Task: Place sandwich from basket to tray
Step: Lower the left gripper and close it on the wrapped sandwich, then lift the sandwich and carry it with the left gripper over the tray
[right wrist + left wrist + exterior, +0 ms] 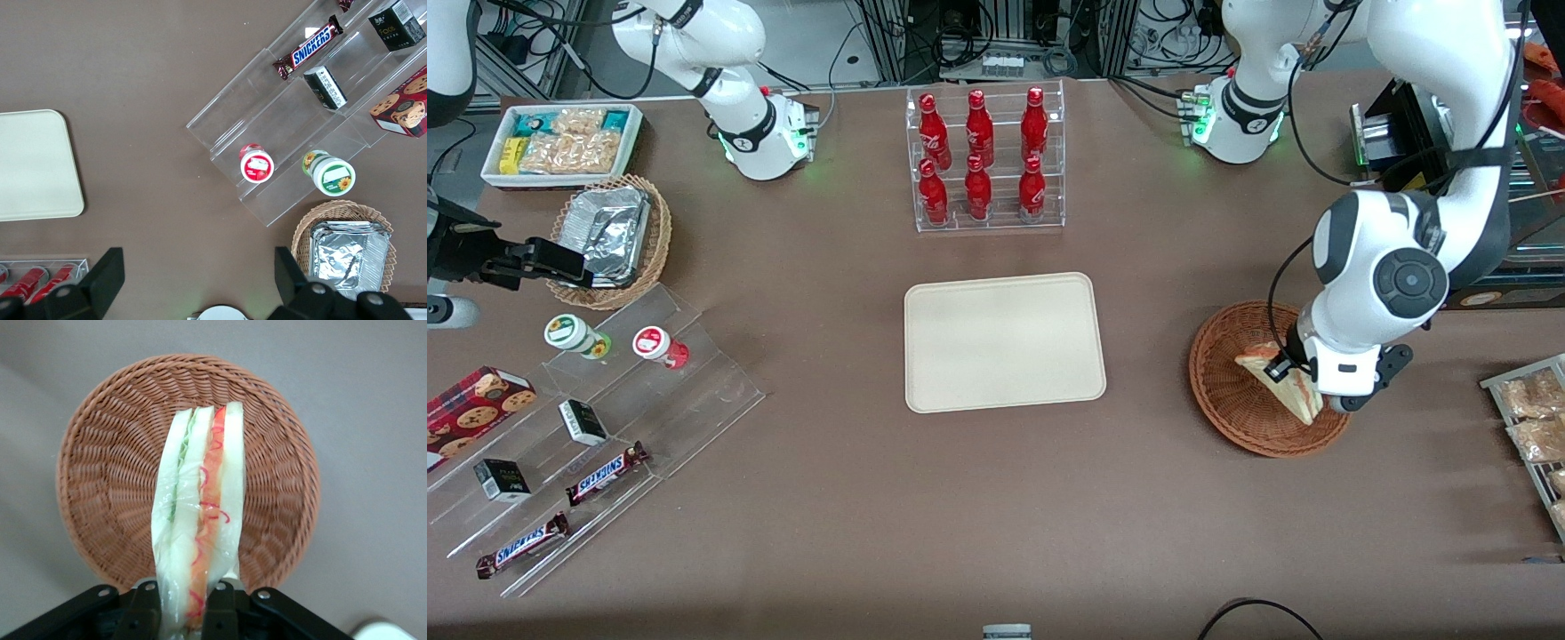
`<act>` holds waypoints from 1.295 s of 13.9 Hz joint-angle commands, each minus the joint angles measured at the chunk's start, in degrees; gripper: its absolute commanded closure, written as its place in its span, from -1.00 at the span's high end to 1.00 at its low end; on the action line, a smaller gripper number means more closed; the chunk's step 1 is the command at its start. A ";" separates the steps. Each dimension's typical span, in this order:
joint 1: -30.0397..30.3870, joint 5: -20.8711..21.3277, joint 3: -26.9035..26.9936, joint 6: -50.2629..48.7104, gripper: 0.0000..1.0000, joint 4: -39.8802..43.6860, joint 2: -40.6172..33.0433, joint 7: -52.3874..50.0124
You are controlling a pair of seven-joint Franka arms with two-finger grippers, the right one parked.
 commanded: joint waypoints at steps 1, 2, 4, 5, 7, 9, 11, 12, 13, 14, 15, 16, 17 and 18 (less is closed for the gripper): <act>-2.06 1.20 0.11 -8.56 -1.00 7.15 -0.02 -0.81; -2.06 1.20 -1.98 -11.72 -1.00 9.70 -0.02 -0.81; -2.06 1.03 -5.33 -16.12 -1.00 15.06 0.25 -1.43; -2.06 0.94 -7.26 -17.36 -1.00 17.00 0.33 -1.60; -2.06 0.85 -11.74 -18.16 -1.00 19.12 0.69 -1.69; -1.97 0.50 -16.57 -17.90 -1.00 20.18 1.21 -1.78; -2.06 0.41 -20.53 -17.55 -1.00 21.23 3.05 -1.87; -2.06 0.41 -22.64 -17.11 -1.00 21.76 4.54 -1.96; -2.06 0.59 -24.75 -16.85 -1.00 22.72 5.86 -2.04; -2.06 0.94 -26.86 -16.50 -1.00 23.26 6.83 -2.92; -2.50 1.03 -28.36 -14.84 -1.00 23.78 8.06 -4.23; -4.50 1.12 -28.63 -12.65 -1.00 23.87 9.03 -5.11; -6.35 1.29 -28.64 -11.15 -1.00 23.88 10.60 -4.77; -8.28 2.60 -28.64 -10.26 -1.00 24.14 12.71 -5.20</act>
